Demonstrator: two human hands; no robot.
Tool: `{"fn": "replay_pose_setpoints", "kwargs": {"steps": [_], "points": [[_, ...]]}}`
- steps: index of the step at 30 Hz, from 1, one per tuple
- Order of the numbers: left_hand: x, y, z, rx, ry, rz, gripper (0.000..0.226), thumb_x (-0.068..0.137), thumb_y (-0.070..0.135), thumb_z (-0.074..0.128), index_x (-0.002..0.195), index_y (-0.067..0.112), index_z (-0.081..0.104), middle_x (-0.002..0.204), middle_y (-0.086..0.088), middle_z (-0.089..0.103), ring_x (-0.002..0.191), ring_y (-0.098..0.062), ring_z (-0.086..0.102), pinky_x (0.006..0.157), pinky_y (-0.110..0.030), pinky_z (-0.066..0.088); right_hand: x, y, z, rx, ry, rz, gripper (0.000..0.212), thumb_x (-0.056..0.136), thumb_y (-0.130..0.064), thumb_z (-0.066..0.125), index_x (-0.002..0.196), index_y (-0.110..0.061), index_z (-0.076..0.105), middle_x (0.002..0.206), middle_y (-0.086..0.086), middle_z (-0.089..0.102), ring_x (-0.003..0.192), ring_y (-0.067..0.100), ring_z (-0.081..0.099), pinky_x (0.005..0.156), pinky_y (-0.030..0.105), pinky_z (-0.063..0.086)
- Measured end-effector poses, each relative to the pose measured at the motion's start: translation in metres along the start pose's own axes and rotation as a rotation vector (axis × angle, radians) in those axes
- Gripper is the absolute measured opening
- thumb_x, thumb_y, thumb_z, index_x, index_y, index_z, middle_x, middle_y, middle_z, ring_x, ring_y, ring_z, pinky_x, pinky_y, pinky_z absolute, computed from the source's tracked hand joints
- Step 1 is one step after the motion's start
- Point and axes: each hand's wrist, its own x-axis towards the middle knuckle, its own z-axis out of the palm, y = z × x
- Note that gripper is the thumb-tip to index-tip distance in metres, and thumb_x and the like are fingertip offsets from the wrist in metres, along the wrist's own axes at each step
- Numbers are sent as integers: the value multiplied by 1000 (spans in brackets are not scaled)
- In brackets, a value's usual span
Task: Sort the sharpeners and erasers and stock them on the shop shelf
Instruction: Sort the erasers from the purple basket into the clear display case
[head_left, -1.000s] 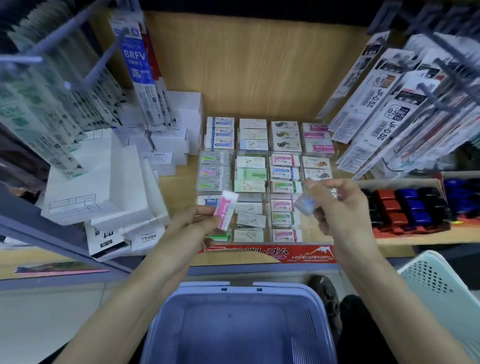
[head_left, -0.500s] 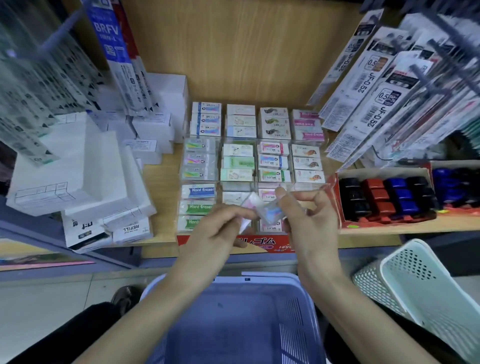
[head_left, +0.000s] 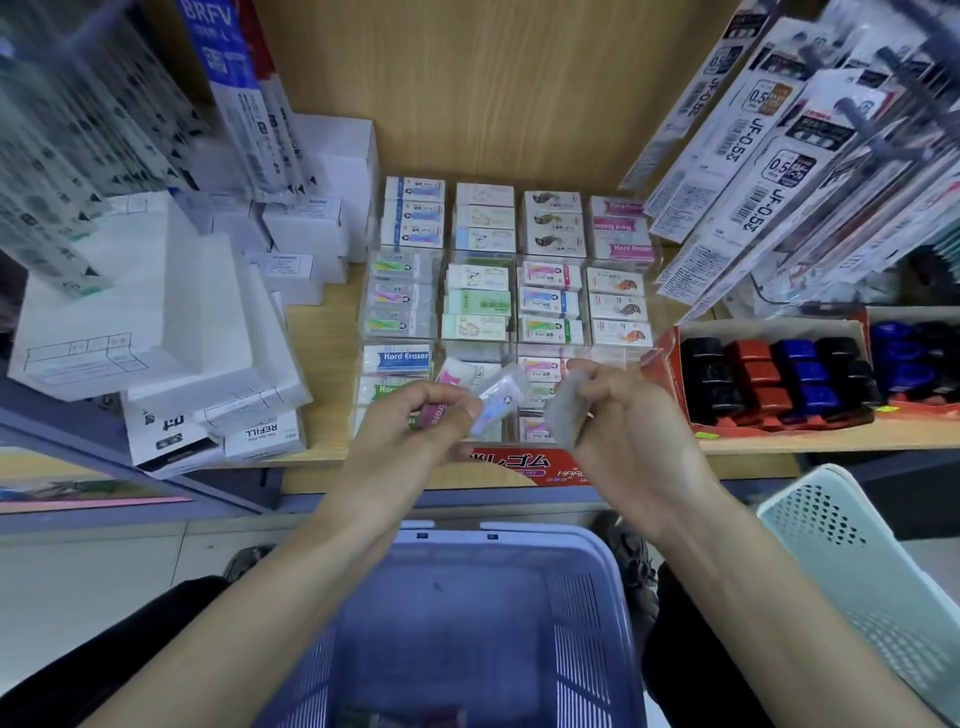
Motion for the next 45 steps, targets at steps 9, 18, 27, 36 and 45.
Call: {"fn": "replay_pose_setpoints", "kwargs": {"steps": [9,18,27,36,45], "points": [[-2,9,-1,-175,-70,9,20,76,20,66,91,7,64,83,0,71,74,-19,72,63,-18,54,2,11,-2,-254,124,-239,17,75,-4,70,85,-11,59,80,6,69,71,15,61,70,25,48],[0,14,0,-335,-95,-118,21,86,11,61,104,1,65,95,-13,70,80,-18,69,66,-21,56,-4,30,3,-617,170,-432,24,77,-17,75,74,-13,52,55,-16,59,55,-1,56,56,11,44],[-3,4,6,-252,-48,-177,11,89,16,61,92,9,70,97,-9,73,79,-16,71,64,-21,56,-8,36,2,-627,0,-343,20,87,-6,64,100,-21,64,102,1,66,62,13,65,60,18,51],[-5,-1,11,-258,2,-206,18,90,24,60,85,8,66,93,-14,69,73,-20,71,62,-24,58,-10,35,-7,-589,80,-345,10,84,-8,67,88,-17,64,89,1,68,58,10,64,60,19,50],[-5,-9,19,-161,-143,-140,54,58,42,71,97,4,69,100,-15,68,87,-20,68,66,-20,54,-12,33,-32,-670,-38,-355,20,82,-14,69,96,-19,56,83,-14,61,67,15,66,54,23,50]]}}
